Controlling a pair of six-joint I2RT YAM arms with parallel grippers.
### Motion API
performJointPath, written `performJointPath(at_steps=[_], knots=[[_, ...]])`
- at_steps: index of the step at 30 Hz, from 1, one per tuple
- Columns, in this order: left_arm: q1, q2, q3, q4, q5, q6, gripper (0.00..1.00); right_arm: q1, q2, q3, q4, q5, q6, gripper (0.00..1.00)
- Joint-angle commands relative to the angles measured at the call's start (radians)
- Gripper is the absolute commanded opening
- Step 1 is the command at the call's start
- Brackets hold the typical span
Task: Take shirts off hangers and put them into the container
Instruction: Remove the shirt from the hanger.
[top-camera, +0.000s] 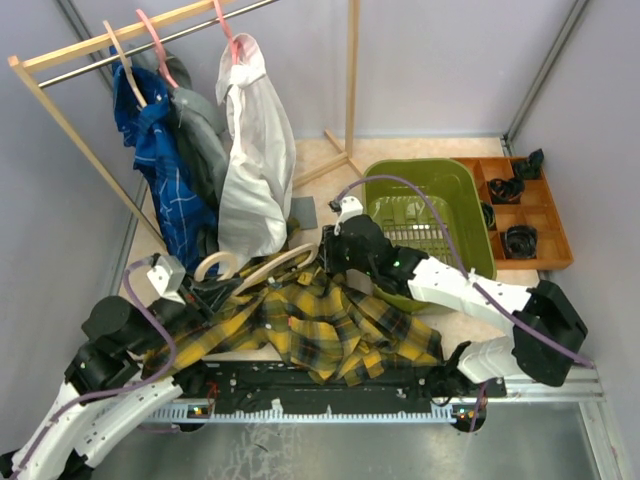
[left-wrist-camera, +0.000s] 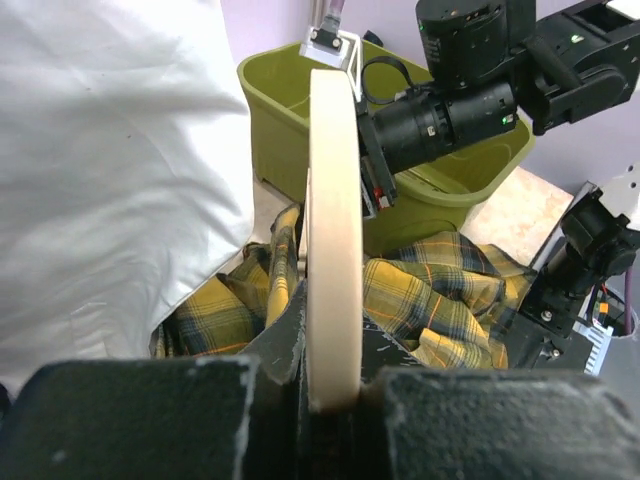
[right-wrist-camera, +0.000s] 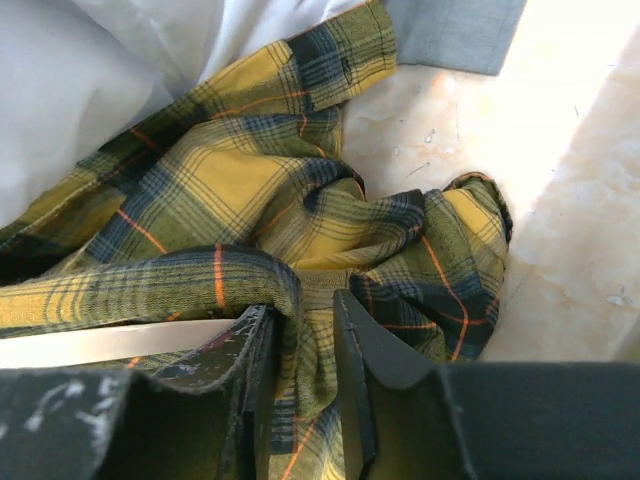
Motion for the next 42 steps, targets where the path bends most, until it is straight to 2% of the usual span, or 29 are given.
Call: performJointPath(at_steps=[1, 4, 7, 10, 13, 14, 17, 22, 29, 34, 38, 42], knots=[[-0.001, -0.048, 0.039, 0.091, -0.029, -0.03, 0.0, -0.058, 0.071, 0.023, -0.048, 0.034, -0.059, 0.29], [-0.001, -0.038, 0.042, 0.08, -0.018, -0.029, 0.0, -0.064, 0.08, 0.023, -0.009, -0.093, -0.114, 0.38], [-0.001, -0.014, 0.037, 0.072, -0.017, -0.027, 0.0, -0.065, 0.013, -0.02, 0.073, -0.162, -0.144, 0.5], [-0.001, 0.009, 0.036, 0.058, -0.022, -0.029, 0.0, -0.065, -0.112, -0.132, 0.219, -0.194, -0.193, 0.59], [-0.001, 0.008, 0.028, 0.064, -0.032, -0.033, 0.0, -0.064, -0.257, -0.275, 0.408, -0.304, -0.281, 0.69], [-0.001, 0.002, 0.018, 0.077, -0.039, -0.035, 0.0, -0.065, -0.3, -0.321, 0.454, -0.345, -0.309, 0.78], [-0.001, -0.016, 0.001, 0.107, -0.042, -0.038, 0.0, -0.064, -0.394, -0.4, 0.485, -0.49, -0.411, 0.88], [-0.001, -0.015, 0.002, 0.116, -0.004, -0.044, 0.0, -0.065, -0.505, -0.412, 0.407, -0.494, -0.463, 0.93], [-0.001, 0.058, 0.026, 0.092, 0.095, -0.044, 0.0, -0.065, -0.6, -0.454, 0.515, -0.436, -0.412, 0.94], [0.0, 0.095, 0.038, 0.106, 0.156, -0.048, 0.0, -0.065, -0.594, -0.388, 0.399, -0.323, -0.372, 0.94], [-0.001, 0.115, 0.051, 0.121, 0.246, -0.054, 0.0, -0.064, -0.615, -0.384, 0.329, -0.368, -0.411, 0.97], [-0.001, 0.136, 0.066, 0.138, 0.338, -0.06, 0.0, -0.065, -0.598, -0.349, 0.184, -0.511, -0.488, 0.99]])
